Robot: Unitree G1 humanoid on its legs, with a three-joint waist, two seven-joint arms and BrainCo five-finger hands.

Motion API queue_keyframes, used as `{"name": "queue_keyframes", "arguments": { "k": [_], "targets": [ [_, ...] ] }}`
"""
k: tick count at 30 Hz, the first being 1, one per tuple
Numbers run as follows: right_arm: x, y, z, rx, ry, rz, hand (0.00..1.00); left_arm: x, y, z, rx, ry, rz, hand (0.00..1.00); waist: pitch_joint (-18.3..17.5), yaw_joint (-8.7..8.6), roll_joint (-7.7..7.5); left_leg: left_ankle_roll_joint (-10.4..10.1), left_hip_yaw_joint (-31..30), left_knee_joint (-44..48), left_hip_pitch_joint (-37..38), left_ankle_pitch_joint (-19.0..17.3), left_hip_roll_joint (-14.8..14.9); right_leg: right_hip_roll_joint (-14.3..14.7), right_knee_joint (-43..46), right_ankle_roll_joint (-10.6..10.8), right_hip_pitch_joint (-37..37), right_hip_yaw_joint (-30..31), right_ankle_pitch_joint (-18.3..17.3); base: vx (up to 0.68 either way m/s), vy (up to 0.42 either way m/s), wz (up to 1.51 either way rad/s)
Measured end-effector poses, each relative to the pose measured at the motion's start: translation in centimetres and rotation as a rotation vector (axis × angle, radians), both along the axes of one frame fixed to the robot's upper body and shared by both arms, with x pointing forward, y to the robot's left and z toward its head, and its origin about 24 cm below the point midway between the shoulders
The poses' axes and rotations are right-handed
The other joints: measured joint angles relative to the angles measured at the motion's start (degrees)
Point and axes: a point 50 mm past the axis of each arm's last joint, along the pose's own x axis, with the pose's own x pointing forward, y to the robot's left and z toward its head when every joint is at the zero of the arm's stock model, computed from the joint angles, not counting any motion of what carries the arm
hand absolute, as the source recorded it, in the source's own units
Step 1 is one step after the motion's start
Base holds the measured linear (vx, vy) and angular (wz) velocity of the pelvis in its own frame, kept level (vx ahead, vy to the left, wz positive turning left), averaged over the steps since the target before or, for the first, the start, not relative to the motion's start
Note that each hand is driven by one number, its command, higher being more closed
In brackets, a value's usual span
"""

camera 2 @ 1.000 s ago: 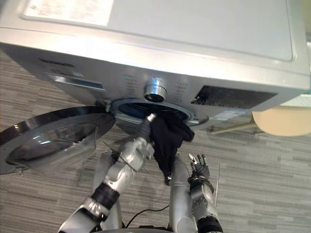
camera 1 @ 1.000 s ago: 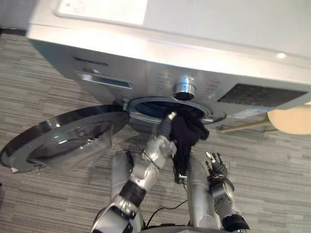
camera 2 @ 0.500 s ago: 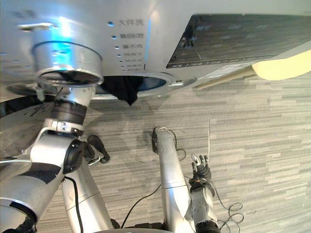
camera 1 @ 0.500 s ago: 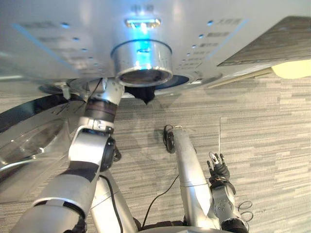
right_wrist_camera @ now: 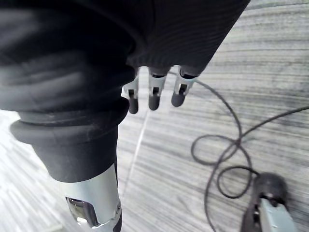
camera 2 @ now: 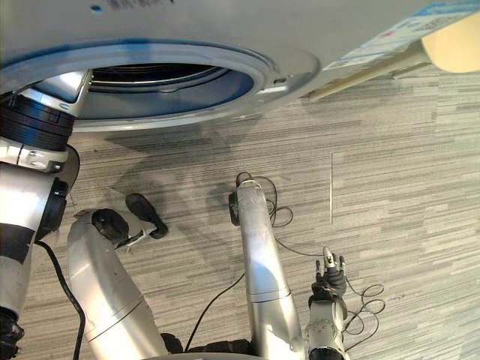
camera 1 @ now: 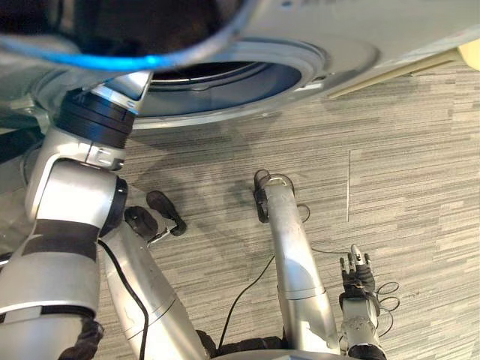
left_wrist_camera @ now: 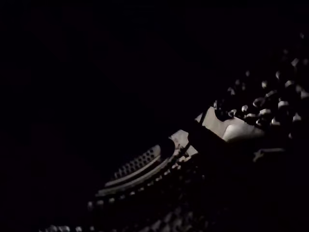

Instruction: Pick up the laundry basket with both hands and put the clothes into the washing machine.

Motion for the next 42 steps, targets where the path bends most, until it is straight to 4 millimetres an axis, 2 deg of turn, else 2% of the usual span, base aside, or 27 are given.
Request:
{"name": "queue_keyframes", "arguments": {
  "k": [5,7,9,14,17,21,24,26,28,30,31,32,33,35,36,37,39,41,42],
  "targets": [
    [0.1,0.2,0.2,-0.009,-0.02,-0.013,0.0,0.3,-0.4,0.1,0.115,0.017,0.159,0.0,0.0,-1.06,-0.06,0.4,0.1,0.4,-0.8,-0.2,-0.3,-0.7,0.0,0.5,-0.2,0.2,0.3,0.0,0.064,0.03],
    [0.4,0.6,0.4,-0.006,-0.029,0.003,0.0,0.8,-0.9,0.2,0.16,0.072,0.164,0.0,0.1,-1.34,-0.08,0.4,0.0,0.3,-1.0,-0.1,-1.1,-1.1,0.0,0.5,-0.2,0.1,0.3,0.01,0.064,0.11],
    [0.7,1.6,0.4,0.001,-0.033,0.049,0.0,2.1,-1.3,0.0,0.186,0.179,0.163,0.0,0.1,-1.38,-0.21,0.5,-0.2,0.3,-1.0,-0.1,-1.4,-1.7,0.0,0.6,0.1,0.0,0.4,0.0,0.063,0.13],
    [1.0,2.5,0.3,0.012,-0.038,0.105,0.0,3.7,0.2,-0.5,0.148,0.3,0.254,0.0,0.3,-2.43,-0.29,0.4,0.5,-1.0,-0.5,-0.1,-1.4,-1.9,-2.2,1.3,1.0,0.1,1.0,0.0,0.063,0.0],
    [1.0,2.7,0.0,0.014,-0.025,0.122,0.0,4.8,0.5,-1.3,0.071,0.411,0.211,0.0,0.9,-2.47,-0.34,0.6,1.0,-2.4,1.2,0.0,-1.5,-2.0,-4.3,1.9,3.1,0.2,1.5,0.03,0.073,-0.03],
    [1.1,3.0,0.0,0.013,-0.024,0.144,0.0,5.6,0.6,-2.8,-0.006,0.473,0.144,0.0,0.9,-2.29,-0.3,1.1,2.1,-3.9,3.4,0.3,-1.9,-2.3,-6.0,2.0,4.9,0.7,1.6,0.05,0.048,-0.02],
    [1.0,3.0,-0.2,0.015,-0.014,0.145,0.0,6.7,1.6,-5.0,-0.175,0.562,0.005,0.0,1.1,-1.32,-0.13,1.1,2.9,-5.3,5.3,0.3,-2.0,-2.3,-7.2,2.0,6.3,0.8,1.6,0.05,0.024,-0.03],
    [1.0,3.1,-0.4,0.022,0.006,0.145,0.0,7.7,2.5,-8.0,-0.375,0.641,-0.185,0.0,1.1,-1.18,-0.04,1.0,3.3,-6.3,6.8,0.3,-2.2,-2.4,-7.9,1.9,7.6,0.8,1.6,0.04,0.012,0.05],
    [1.1,3.1,-0.4,0.025,0.014,0.146,0.0,8.2,2.9,-10.0,-0.49,0.68,-0.284,0.0,1.3,-1.13,0.22,1.0,3.7,-7.1,7.8,0.3,-2.4,-3.0,-8.3,1.8,8.5,0.7,1.5,0.03,0.01,0.13],
    [1.5,3.1,-0.2,0.028,0.017,0.149,0.0,8.9,3.1,-14.2,-0.635,0.751,-0.417,0.0,1.5,-1.06,0.64,0.8,3.9,-8.5,10.3,0.4,-3.3,-3.7,-9.2,1.7,10.9,0.7,1.2,0.02,0.014,0.16],
    [1.7,3.1,-0.2,0.029,0.021,0.147,0.0,9.0,3.1,-15.5,-0.666,0.77,-0.444,0.0,1.6,-1.09,0.74,0.8,4.2,-9.0,11.2,0.5,-3.4,-4.0,-9.5,1.7,11.7,0.7,1.2,0.03,0.006,0.16],
    [1.9,3.2,-0.1,0.031,0.022,0.146,0.0,9.0,3.0,-18.1,-0.739,0.803,-0.519,0.0,1.6,-0.94,0.86,0.7,4.7,-10.0,13.3,0.5,-3.7,-4.2,-10.4,1.6,13.5,0.7,1.1,0.03,0.001,0.11],
    [2.3,3.4,0.1,0.035,0.021,0.144,0.0,8.7,2.8,-20.5,-0.801,0.822,-0.574,0.0,1.6,-0.79,0.95,0.4,5.0,-11.3,15.7,0.7,-4.1,-4.4,-11.5,1.5,15.7,0.8,1.1,0.04,-0.009,0.11],
    [2.5,3.4,0.2,0.034,0.02,0.144,0.0,8.2,2.6,-23.8,-0.877,0.86,-0.62,0.0,1.6,-0.33,1.43,0.2,5.6,-13.2,18.9,0.9,-4.3,-5.0,-12.9,1.3,18.6,0.6,1.0,0.04,-0.029,0.1],
    [2.6,3.2,0.3,0.025,0.026,0.138,0.0,7.4,2.4,-27.7,-0.943,0.926,-0.628,0.0,1.6,0.47,2.18,-0.1,6.4,-15.1,22.6,1.1,-4.5,-5.2,-14.4,1.0,21.9,0.6,0.8,0.06,-0.055,0.07],
    [2.7,3.1,0.4,0.022,0.026,0.138,0.0,7.0,2.5,-29.3,-0.976,0.952,-0.639,0.0,1.4,0.61,2.51,-0.3,6.7,-16.1,24.0,1.2,-4.6,-5.3,-15.1,1.0,23.2,0.6,0.8,0.06,-0.059,0.11],
    [2.9,2.9,0.4,0.001,0.032,0.149,0.0,5.5,2.9,-33.8,-1.045,1.047,-0.651,0.0,1.5,0.9,3.33,-0.7,7.6,-19.4,28.3,2.1,-5.5,-6.1,-17.4,0.7,27.0,0.3,0.7,0.08,-0.07,0.15],
    [2.5,2.4,-0.1,-0.026,0.073,0.161,0.0,3.7,2.4,-38.5,-1.151,1.152,-0.699,0.0,0.7,2.18,5.0,-1.2,8.3,-23.6,33.3,3.5,-6.2,-6.4,-20.6,-0.2,31.6,-0.3,1.0,0.1,-0.066,0.11],
    [2.5,2.4,-0.3,-0.026,0.082,0.165,0.0,3.2,2.2,-39.7,-1.189,1.18,-0.705,0.0,0.5,2.27,5.43,-1.3,8.6,-24.9,34.6,3.9,-6.2,-6.6,-21.4,-0.4,32.7,-0.4,1.1,0.13,-0.048,0.15]
  ]
}}
